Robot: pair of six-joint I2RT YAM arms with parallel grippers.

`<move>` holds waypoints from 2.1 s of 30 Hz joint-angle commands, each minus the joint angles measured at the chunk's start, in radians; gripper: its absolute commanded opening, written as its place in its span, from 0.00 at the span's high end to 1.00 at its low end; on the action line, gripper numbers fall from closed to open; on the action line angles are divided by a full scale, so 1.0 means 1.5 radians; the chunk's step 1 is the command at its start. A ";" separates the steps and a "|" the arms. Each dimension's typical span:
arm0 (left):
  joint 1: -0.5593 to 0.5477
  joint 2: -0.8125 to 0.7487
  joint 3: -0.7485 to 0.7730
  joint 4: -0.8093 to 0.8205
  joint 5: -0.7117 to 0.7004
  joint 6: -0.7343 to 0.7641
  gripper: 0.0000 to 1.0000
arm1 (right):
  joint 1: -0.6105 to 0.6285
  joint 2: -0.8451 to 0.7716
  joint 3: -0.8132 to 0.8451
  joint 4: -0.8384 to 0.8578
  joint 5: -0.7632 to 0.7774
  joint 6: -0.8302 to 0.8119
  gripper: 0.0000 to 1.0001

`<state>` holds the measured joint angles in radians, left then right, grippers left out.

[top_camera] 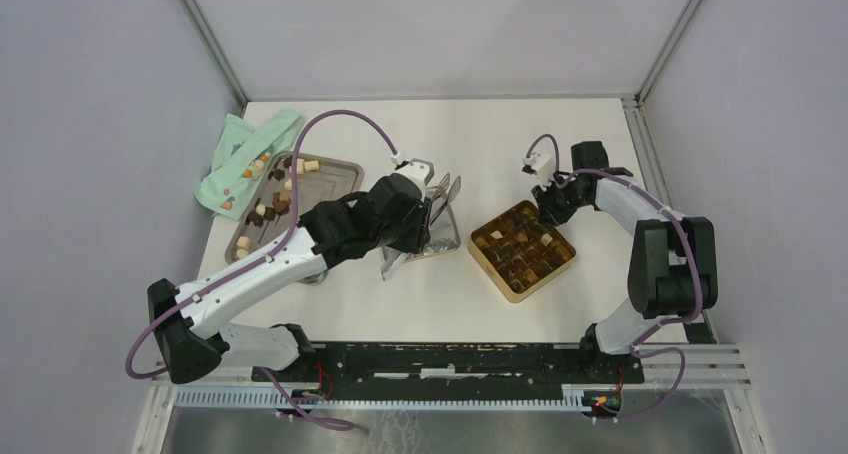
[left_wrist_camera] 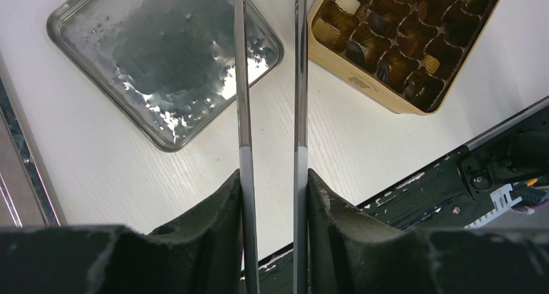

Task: Pack the chocolate
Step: Pick up the packing box from the center of the board, then place the packing box at the center of the board.

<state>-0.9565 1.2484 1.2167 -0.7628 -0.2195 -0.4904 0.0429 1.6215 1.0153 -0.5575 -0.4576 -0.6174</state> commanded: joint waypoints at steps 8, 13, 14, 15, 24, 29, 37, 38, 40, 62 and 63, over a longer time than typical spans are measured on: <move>0.003 -0.029 0.011 0.016 -0.034 -0.026 0.59 | 0.003 -0.116 -0.015 0.078 0.036 0.001 1.00; 0.003 -0.046 0.018 0.017 -0.058 -0.019 0.59 | 0.003 -0.210 -0.003 0.105 0.046 0.004 1.00; 0.002 -0.049 0.019 0.017 -0.062 -0.017 0.59 | 0.003 -0.228 0.002 0.109 0.049 0.004 1.00; 0.002 -0.053 0.020 0.018 -0.067 -0.015 0.59 | 0.003 -0.241 0.006 0.112 0.052 0.004 1.00; 0.002 -0.068 0.020 0.019 -0.081 -0.008 0.59 | 0.003 -0.313 0.018 0.130 0.043 0.029 1.00; 0.002 -0.080 0.016 0.015 -0.081 -0.009 0.59 | 0.002 -0.320 0.010 0.134 0.038 0.043 1.00; 0.003 -0.092 -0.007 0.021 -0.073 -0.021 0.59 | -0.061 -0.265 -0.059 0.175 -0.033 0.157 1.00; 0.002 -0.092 -0.011 0.025 -0.069 -0.023 0.59 | -0.077 -0.248 -0.073 0.188 -0.052 0.187 1.00; 0.002 -0.092 -0.019 0.032 -0.058 -0.028 0.59 | -0.109 -0.218 -0.104 0.218 -0.080 0.236 1.00; 0.130 -0.097 -0.159 -0.002 -0.009 -0.084 0.59 | -0.190 -0.177 -0.154 0.257 -0.113 0.300 0.28; 0.145 -0.102 -0.167 0.002 -0.010 -0.073 0.59 | -0.200 -0.191 -0.163 0.262 -0.124 0.296 0.25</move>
<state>-0.7979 1.1343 0.9859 -0.7746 -0.2298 -0.5739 -0.2081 1.4292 0.7513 -0.1997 -0.5465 -0.1215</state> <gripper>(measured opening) 0.407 0.694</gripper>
